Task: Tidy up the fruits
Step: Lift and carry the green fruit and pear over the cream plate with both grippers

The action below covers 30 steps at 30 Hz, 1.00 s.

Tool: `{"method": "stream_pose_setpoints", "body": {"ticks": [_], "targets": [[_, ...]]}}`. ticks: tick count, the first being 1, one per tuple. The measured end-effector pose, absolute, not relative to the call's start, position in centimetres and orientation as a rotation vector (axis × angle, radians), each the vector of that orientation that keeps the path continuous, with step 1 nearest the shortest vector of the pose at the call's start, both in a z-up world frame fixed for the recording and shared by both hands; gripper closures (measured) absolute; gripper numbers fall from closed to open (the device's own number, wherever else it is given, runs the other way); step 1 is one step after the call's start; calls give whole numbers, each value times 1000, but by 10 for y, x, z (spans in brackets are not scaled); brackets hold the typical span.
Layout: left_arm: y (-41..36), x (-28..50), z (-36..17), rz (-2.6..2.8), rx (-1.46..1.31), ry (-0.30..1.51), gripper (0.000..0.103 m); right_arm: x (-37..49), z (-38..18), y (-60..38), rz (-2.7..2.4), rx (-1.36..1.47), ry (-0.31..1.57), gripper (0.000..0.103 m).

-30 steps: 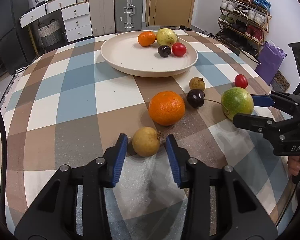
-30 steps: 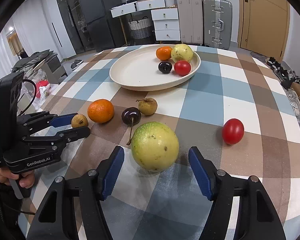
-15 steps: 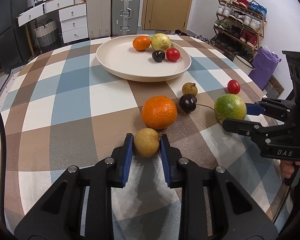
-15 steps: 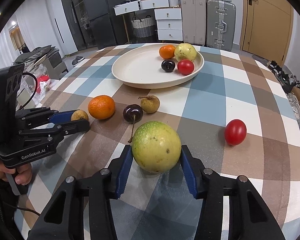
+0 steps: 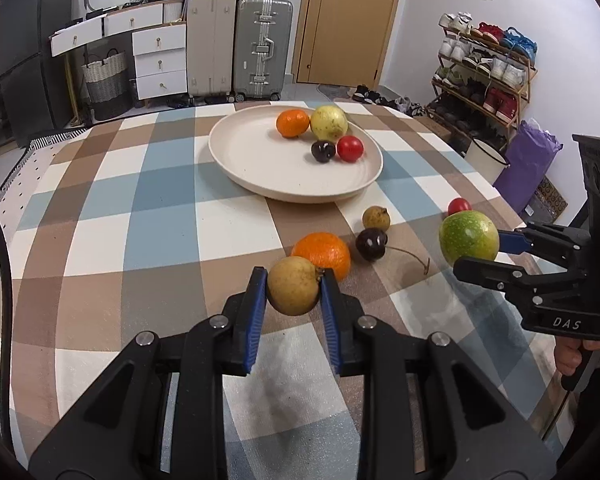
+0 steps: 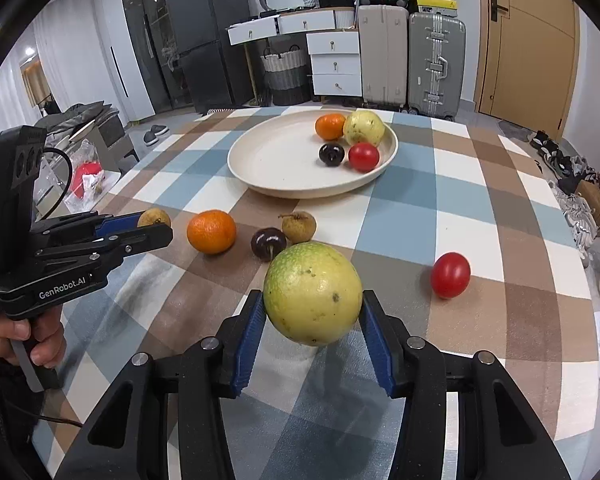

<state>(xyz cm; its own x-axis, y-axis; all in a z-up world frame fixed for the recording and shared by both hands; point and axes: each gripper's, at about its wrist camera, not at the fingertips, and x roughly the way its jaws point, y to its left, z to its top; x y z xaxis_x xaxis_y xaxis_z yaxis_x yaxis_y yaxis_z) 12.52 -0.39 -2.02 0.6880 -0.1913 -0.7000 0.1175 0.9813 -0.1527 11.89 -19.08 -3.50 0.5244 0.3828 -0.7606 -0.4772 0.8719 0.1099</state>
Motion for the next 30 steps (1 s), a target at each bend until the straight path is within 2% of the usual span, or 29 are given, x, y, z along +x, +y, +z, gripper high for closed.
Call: {"method": "stream_pose_setpoints", "body": {"ticks": [30], "targets": [[-2, 179, 0, -125, -132, 726, 79, 179, 4, -171, 557, -11, 826, 54]]}}
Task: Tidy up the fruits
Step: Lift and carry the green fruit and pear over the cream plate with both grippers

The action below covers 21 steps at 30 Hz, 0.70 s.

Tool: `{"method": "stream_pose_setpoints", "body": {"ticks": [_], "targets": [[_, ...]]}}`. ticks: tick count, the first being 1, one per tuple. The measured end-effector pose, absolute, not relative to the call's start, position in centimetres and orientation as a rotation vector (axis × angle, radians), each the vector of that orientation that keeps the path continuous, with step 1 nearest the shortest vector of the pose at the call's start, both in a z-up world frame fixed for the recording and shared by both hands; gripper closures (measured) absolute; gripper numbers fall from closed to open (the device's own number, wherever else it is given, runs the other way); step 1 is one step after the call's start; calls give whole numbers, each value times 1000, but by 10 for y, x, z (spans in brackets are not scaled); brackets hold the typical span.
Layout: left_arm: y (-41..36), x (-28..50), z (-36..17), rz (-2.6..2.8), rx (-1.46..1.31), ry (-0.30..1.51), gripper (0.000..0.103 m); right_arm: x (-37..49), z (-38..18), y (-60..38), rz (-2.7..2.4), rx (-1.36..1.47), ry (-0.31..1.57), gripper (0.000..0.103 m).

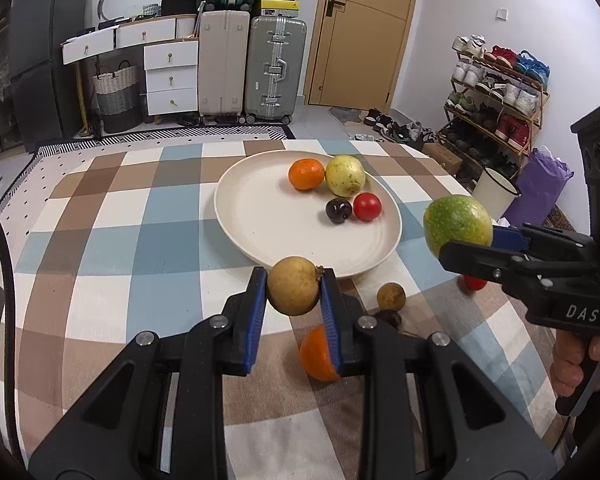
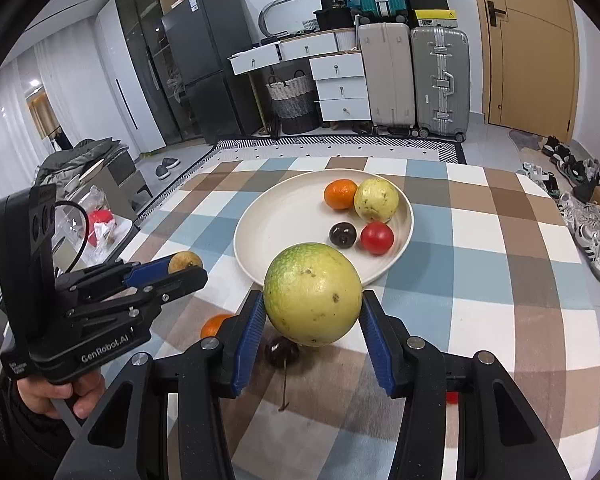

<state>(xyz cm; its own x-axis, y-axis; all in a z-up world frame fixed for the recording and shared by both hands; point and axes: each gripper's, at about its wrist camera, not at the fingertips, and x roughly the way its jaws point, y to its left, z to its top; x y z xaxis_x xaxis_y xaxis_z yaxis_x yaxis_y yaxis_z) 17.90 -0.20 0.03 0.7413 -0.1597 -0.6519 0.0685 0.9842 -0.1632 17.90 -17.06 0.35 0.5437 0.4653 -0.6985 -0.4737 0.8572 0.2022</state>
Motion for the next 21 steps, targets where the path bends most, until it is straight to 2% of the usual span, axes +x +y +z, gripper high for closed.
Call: {"method": "stream_pose_setpoints", "body": {"ticks": [21], "targets": [[1, 237, -10, -115, -144, 734, 79, 232, -19, -155, 514, 8, 886, 54]]}}
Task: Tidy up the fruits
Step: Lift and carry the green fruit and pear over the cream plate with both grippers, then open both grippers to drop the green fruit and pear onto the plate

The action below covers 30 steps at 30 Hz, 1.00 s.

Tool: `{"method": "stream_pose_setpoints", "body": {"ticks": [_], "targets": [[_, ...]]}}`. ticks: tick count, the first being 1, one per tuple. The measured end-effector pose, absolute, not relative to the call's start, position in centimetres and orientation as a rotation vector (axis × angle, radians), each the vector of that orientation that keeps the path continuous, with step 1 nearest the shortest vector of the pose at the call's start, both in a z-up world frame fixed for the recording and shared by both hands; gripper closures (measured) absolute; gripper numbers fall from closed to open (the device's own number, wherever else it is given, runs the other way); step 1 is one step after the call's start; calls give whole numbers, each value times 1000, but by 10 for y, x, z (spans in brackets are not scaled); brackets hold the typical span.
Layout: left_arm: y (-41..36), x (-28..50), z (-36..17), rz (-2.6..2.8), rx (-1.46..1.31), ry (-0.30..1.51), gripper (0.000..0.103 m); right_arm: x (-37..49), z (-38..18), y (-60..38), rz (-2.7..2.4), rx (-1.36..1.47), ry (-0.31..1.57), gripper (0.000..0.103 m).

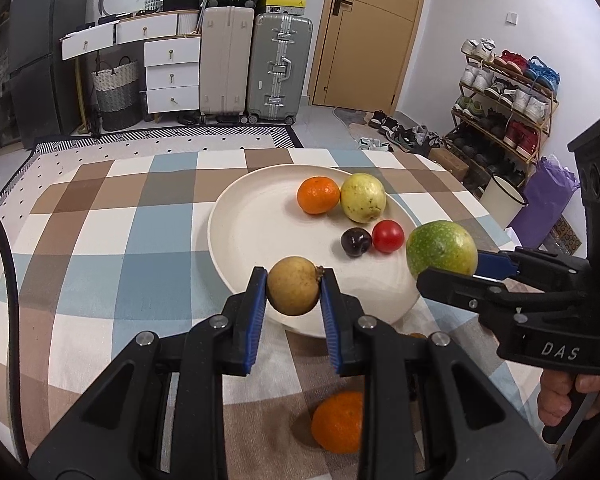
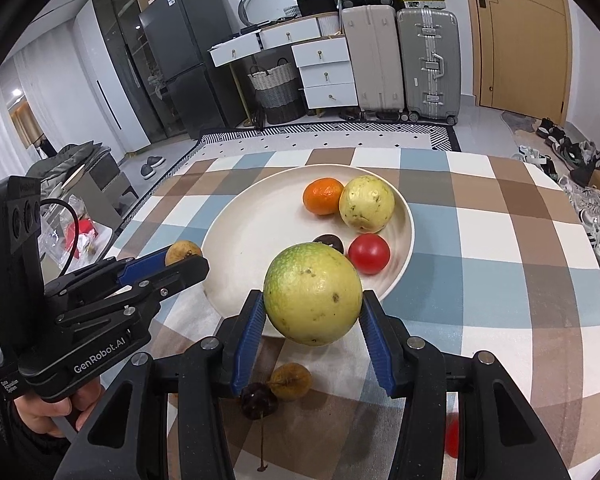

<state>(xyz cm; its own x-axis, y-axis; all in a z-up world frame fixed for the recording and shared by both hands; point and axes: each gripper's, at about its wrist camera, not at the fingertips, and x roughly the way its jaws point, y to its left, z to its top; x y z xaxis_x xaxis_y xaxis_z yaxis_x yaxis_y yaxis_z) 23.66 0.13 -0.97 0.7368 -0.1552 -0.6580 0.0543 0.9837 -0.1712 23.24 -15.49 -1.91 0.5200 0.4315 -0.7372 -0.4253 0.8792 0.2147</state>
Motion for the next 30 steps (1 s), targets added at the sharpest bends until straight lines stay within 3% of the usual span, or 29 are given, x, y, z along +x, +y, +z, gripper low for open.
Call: {"method": "stream_pose_setpoints", "body": {"ticks": [26, 30], "targets": [[-12, 266, -28, -96, -93, 748, 79, 252, -39, -143, 463, -21, 901, 54], [-10, 261, -26, -83, -91, 746, 78, 245, -31, -149, 449, -24, 859, 43]]}}
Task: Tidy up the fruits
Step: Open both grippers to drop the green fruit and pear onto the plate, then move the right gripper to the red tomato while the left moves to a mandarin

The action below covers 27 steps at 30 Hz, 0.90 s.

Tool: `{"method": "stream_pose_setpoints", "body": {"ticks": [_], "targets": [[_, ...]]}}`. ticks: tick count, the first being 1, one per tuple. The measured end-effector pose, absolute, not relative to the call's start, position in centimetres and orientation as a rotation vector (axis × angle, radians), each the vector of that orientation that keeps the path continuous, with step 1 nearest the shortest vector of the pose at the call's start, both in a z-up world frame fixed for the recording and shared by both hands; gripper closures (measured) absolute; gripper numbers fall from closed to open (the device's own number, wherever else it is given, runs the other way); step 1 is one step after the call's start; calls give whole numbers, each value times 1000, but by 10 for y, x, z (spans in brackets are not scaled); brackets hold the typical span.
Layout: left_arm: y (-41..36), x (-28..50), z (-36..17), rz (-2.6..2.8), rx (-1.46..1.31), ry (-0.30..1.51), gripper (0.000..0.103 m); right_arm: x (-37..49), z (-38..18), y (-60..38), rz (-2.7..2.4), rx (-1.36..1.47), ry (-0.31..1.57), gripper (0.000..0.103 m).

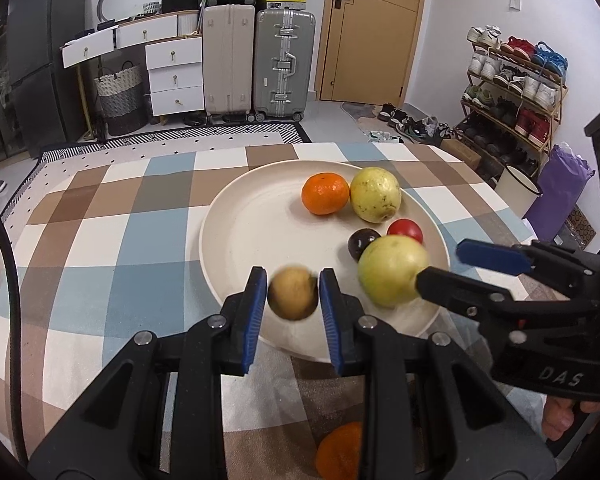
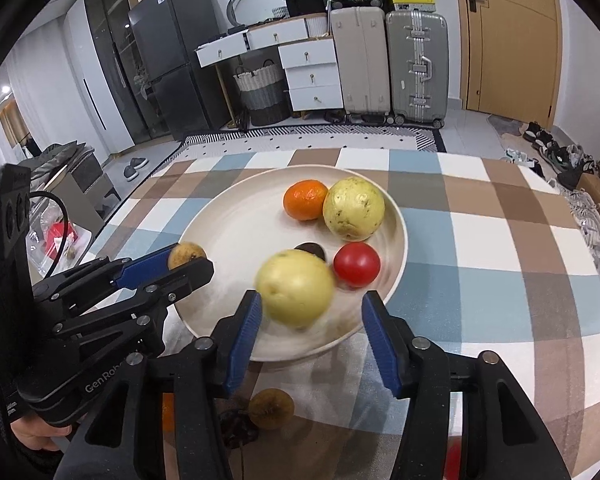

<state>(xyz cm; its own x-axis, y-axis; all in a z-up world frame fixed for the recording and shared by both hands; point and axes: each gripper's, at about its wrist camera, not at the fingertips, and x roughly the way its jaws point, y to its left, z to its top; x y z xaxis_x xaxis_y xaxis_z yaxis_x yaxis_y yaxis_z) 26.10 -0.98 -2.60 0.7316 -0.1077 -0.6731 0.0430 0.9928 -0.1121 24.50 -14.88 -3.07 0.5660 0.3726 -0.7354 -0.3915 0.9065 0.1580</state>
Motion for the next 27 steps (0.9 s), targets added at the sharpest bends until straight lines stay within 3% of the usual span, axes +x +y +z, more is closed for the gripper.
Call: {"method": "stream_pose_setpoints", "body": {"ticks": [3, 5, 9, 15, 19, 27], "targets": [[-8, 254, -22, -84, -96, 735, 63, 239, -24, -157, 431, -26, 834, 28], [-6, 246, -18, -86, -97, 718, 46, 234, -18, -164, 423, -24, 817, 16], [-4, 231, -8, -79, -85, 683, 22, 226, -12, -179, 364, -29, 790, 6], [4, 213, -1, -58, -99, 686, 15, 222, -12, -198, 331, 6, 812, 1], [10, 199, 2, -33, -110, 672, 1, 214, -11, -204, 335, -4, 814, 1], [12, 176, 6, -27, -115, 660, 1, 191, -8, -206, 343, -31, 802, 1]]}}
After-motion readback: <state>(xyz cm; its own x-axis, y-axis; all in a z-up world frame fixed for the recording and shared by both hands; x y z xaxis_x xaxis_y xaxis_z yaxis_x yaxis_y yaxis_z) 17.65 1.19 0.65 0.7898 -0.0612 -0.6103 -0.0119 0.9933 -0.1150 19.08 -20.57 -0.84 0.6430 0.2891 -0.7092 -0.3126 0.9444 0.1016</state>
